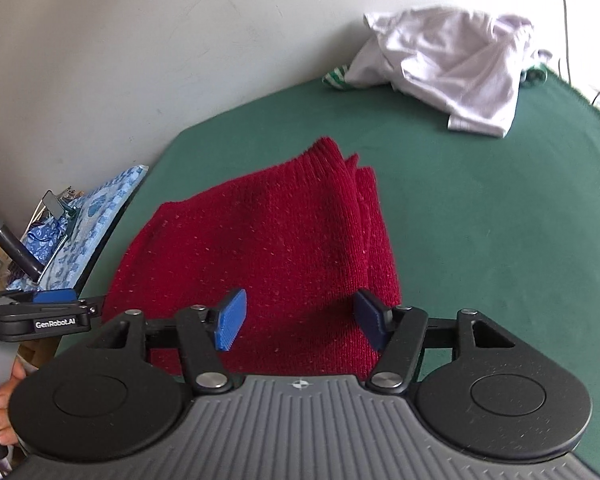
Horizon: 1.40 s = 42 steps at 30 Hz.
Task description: Fold clothes
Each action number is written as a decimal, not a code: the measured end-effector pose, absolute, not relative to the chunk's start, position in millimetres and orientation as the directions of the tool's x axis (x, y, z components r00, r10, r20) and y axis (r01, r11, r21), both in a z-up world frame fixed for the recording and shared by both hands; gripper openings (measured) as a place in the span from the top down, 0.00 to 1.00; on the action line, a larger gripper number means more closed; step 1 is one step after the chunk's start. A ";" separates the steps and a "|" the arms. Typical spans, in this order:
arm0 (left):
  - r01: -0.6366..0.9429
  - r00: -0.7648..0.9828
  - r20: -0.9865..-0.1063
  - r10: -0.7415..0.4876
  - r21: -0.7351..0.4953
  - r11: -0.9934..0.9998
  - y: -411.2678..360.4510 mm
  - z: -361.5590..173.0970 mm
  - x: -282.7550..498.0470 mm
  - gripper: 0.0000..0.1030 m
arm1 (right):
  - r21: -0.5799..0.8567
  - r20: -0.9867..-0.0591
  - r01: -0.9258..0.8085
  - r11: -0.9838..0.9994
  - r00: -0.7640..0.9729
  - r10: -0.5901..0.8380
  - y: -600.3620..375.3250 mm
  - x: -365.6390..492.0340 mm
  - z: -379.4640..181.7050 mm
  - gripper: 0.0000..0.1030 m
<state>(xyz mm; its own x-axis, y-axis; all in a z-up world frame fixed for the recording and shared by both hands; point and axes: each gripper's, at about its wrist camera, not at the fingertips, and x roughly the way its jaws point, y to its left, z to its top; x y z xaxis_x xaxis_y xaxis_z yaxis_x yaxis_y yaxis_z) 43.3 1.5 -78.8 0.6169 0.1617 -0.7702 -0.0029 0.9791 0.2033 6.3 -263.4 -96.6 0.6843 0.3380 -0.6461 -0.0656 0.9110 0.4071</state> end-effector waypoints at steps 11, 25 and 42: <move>-0.088 0.595 -0.768 0.238 0.231 0.969 1.6 -71.8 39.2 0.12 | 0.522 -0.627 -0.076 0.850 0.641 0.442 -292.9 9.3 -116.2 0.31; 0.111 0.598 -0.801 0.035 0.125 0.986 38.3 -75.5 47.9 0.04 | 0.551 -0.656 0.135 0.824 0.681 0.327 -299.8 -2.8 -88.0 0.22; 0.128 0.516 -0.832 -0.204 -0.161 0.979 59.8 -99.7 52.1 0.01 | 0.503 -0.708 0.228 0.834 0.661 0.247 -299.4 -14.7 -85.5 0.22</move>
<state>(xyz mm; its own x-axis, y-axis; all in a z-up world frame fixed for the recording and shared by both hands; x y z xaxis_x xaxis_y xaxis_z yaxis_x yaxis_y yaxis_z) 52.1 59.9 -99.7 0.5157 -0.2044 -0.8320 0.1278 0.9786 -0.1612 -14.7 -299.4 -85.5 0.6615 0.2466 -0.7082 0.2278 0.8337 0.5031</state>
